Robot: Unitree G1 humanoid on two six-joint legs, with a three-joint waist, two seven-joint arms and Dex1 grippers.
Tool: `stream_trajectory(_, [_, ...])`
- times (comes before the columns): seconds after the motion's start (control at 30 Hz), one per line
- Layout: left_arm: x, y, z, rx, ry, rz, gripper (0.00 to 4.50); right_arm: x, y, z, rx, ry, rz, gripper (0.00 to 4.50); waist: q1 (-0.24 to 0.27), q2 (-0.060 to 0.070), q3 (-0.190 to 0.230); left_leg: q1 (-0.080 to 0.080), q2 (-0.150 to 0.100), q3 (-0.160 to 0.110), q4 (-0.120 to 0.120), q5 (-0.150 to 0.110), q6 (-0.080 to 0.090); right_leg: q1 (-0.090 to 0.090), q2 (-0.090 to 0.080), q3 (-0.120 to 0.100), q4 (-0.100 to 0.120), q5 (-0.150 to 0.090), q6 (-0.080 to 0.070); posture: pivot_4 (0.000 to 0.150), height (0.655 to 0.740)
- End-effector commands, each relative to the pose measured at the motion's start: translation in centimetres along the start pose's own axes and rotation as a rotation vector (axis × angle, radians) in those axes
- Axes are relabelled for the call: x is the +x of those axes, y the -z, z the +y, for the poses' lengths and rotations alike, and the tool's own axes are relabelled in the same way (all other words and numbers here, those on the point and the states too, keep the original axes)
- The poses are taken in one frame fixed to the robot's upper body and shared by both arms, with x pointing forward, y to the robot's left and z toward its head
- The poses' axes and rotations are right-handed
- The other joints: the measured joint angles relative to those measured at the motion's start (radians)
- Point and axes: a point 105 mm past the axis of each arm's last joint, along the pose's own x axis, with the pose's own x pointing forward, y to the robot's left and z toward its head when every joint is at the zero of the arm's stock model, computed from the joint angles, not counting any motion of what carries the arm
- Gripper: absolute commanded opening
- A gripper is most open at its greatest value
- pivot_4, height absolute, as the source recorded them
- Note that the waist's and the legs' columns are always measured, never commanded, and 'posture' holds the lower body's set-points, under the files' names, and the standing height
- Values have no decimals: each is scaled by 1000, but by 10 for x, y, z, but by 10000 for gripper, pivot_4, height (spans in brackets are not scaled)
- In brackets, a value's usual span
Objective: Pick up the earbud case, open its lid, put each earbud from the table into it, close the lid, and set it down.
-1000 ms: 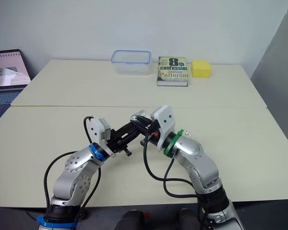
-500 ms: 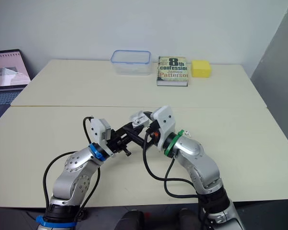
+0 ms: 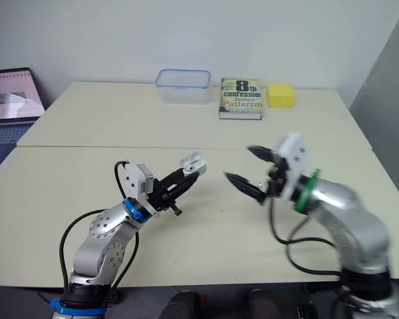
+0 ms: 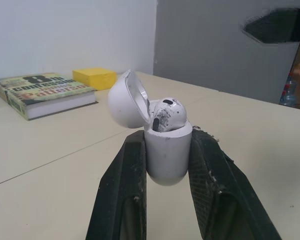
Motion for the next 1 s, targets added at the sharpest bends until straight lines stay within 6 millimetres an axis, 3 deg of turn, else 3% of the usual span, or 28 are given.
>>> stream_trajectory(0.03, [-3,-14,3,60,-19,-47,7658,-47,15,-18,-85,43,162,45000,3,0,0,0,0,0,0,0,0,0,0,0,-1,0,0,1500,7400])
stream_trajectory(0.3, [-7,-14,10,83,-48,-41,7658,-125,54,-38,-107,123,467,45000,-5,1,0,1,0,2,0,-1,2,1,1,1,-3,0,1,1500,7400])
stream_trajectory(0.43, [-8,-15,11,86,-52,-40,7658,-135,56,-44,-117,158,477,45000,-7,1,0,1,0,3,0,-1,2,1,0,2,-4,1,2,1500,7400])
stream_trajectory(0.7, [-8,-16,12,90,-58,-38,7658,-112,53,-43,-141,146,387,45000,-6,0,0,0,0,4,0,-2,2,2,0,3,-6,1,3,1500,7400])
stream_trajectory(1.0, [-8,-14,9,81,-58,-32,7658,-32,71,-42,-110,142,299,45000,-8,1,0,1,0,4,0,-2,2,1,1,3,-6,2,3,1500,7400])
